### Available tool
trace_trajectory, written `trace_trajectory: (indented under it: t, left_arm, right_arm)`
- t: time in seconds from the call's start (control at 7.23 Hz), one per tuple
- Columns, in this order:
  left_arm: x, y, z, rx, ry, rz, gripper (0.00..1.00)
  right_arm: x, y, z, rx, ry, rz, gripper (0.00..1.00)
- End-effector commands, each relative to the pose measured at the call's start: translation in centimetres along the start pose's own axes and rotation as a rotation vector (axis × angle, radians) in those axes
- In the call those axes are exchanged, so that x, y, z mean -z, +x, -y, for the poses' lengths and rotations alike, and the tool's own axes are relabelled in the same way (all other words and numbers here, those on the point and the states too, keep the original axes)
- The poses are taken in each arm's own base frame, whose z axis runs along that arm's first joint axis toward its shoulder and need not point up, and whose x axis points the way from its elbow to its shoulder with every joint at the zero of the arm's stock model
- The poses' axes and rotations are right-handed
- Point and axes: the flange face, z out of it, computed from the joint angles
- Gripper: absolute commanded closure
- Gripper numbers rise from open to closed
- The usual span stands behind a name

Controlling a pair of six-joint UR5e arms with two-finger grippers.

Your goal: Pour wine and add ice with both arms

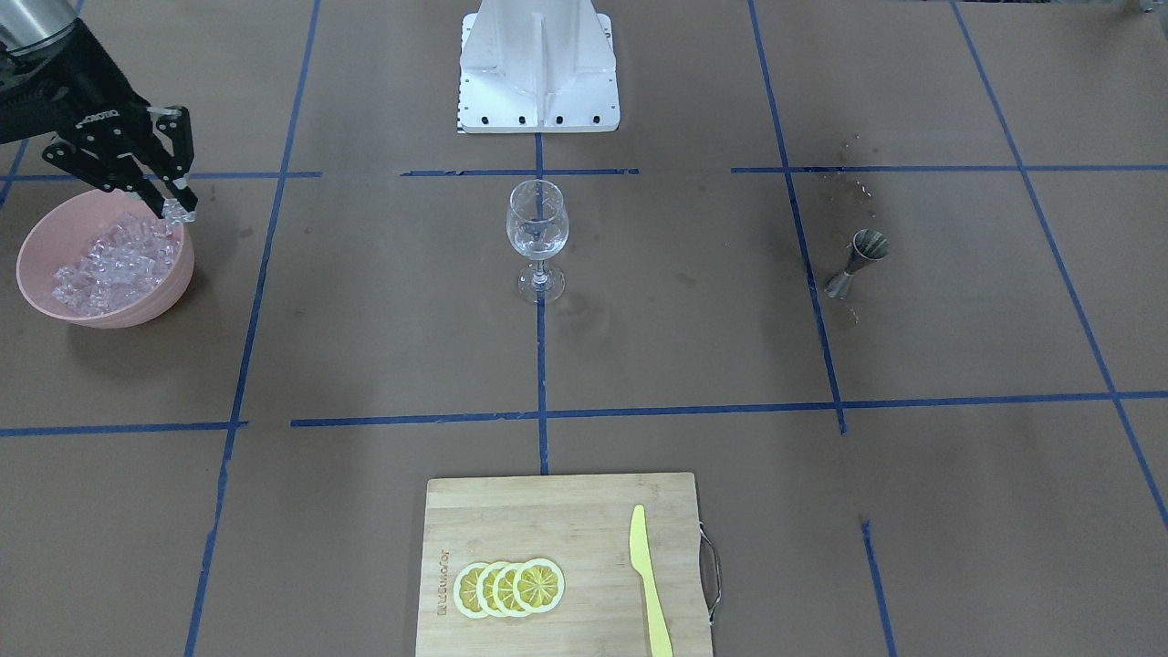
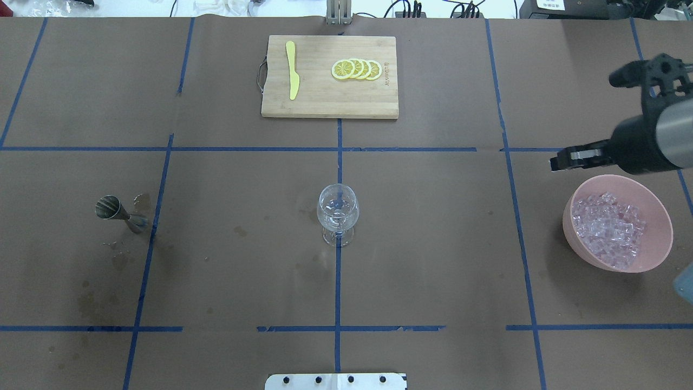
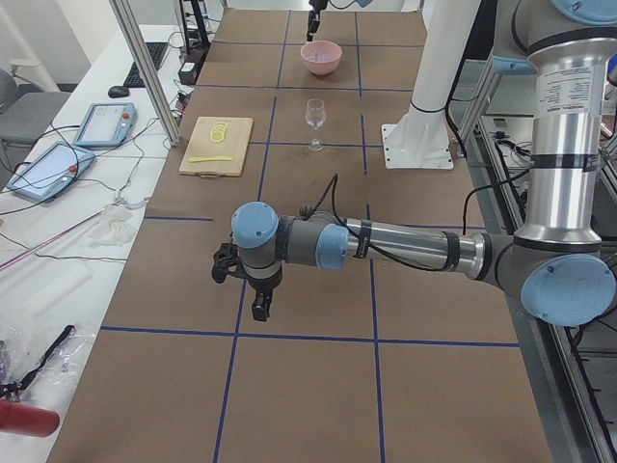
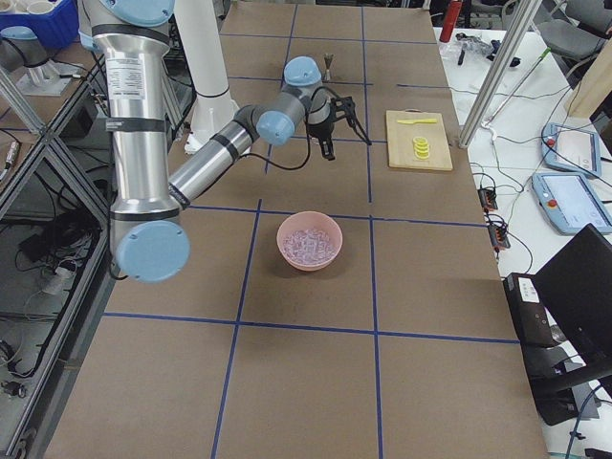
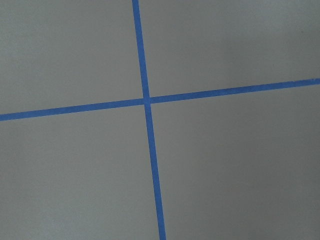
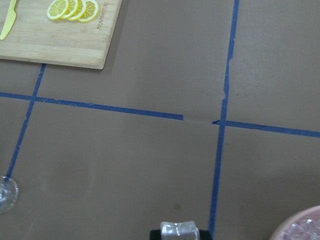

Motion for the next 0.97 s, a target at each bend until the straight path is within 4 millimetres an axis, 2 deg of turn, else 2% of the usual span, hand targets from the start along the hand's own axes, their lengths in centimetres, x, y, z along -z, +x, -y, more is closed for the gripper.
trace_trajectory:
  t: [0.0, 0.14, 0.41, 0.55, 0.69, 0.83]
  left_arm:
    - [0.1, 0.1, 0.0, -0.003, 0.003, 0.0, 0.0]
    - [0.2, 0.2, 0.1, -0.005, 0.005, 0.0, 0.0]
    - [0.2, 0.3, 0.1, -0.005, 0.005, -0.001, 0.0]
    - [0.2, 0.3, 0.1, -0.005, 0.005, -0.001, 0.0]
    - [0.2, 0.2, 0.1, -0.004, 0.004, -0.001, 0.0]
    - [0.2, 0.2, 0.1, -0.004, 0.004, -0.001, 0.0]
  right_arm:
    - [2.9, -14.2, 2.5, -0.028, -0.054, -0.073, 1.0]
    - [1.5, -18.9, 3.0, -0.051, -0.043, -0.095, 1.0]
    - [-1.7, -27.4, 5.5, -0.093, -0.057, -0.116, 1.0]
    - [-3.3, -31.6, 5.8, -0.107, -0.045, -0.142, 1.0]
    - [-5.0, -35.2, 6.6, -0.114, -0.049, -0.175, 1.0]
    - [-6.3, -36.4, 5.9, -0.107, -0.071, -0.19, 1.0]
